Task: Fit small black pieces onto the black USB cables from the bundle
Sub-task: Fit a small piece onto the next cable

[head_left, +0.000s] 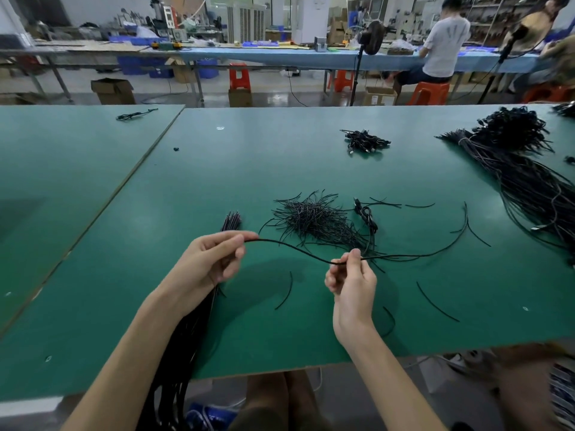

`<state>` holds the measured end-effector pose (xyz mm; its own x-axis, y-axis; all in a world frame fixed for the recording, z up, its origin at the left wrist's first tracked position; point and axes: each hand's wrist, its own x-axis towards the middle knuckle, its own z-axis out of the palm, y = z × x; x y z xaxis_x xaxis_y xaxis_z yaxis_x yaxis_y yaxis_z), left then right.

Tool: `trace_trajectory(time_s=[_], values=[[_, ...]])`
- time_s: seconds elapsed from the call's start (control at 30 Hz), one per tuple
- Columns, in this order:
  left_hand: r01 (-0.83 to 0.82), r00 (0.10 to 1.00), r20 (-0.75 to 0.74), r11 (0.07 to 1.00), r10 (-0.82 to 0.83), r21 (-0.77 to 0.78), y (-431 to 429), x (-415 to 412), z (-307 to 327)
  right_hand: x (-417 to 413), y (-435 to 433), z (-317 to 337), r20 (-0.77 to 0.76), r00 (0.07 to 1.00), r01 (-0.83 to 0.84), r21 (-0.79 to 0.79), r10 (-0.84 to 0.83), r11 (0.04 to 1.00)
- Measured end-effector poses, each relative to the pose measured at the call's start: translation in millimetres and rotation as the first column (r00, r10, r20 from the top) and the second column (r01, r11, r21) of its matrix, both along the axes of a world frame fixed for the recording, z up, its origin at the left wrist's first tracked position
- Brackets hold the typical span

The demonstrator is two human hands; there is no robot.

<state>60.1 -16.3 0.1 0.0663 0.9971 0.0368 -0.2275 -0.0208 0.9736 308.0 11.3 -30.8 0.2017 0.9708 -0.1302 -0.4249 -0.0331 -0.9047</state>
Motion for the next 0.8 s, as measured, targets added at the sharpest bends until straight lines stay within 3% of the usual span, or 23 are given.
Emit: trace_trajectory(time_s=[0.1, 0.27, 0.37, 0.47, 0.63, 0.8], values=[[-0.11, 0.967, 0.227, 0.993, 0.114, -0.031, 6, 5, 4, -1, 0, 0, 0.032, 0.999, -0.015, 0.0, 0.015, 1.0], [-0.104, 0.854, 0.505, 0.992, 0.126, -0.072, 13, 29, 11, -1, -2, 1, 0.04, 0.999, -0.026, -0.006, 0.026, 1.0], [-0.123, 0.813, 0.559, 0.987, 0.16, -0.104, 23, 42, 11, 0, -3, 1, 0.075, 0.996, -0.057, 0.007, 0.056, 0.998], [-0.156, 0.772, 0.591, 0.971, 0.235, -0.182, 34, 53, 7, -3, -5, 2, 0.244, 0.958, -0.168, 0.04, 0.153, 0.985], [-0.016, 0.618, 0.769, 0.98, 0.164, -0.197, 36, 54, -2, -8, -11, 4, 0.472, 0.843, -0.331, 0.077, 0.258, 0.94], [0.092, 0.63, 0.775, 0.986, 0.05, -0.139, 25, 50, -3, -9, -10, 3, 0.485, 0.841, -0.308, 0.066, 0.239, 0.949]])
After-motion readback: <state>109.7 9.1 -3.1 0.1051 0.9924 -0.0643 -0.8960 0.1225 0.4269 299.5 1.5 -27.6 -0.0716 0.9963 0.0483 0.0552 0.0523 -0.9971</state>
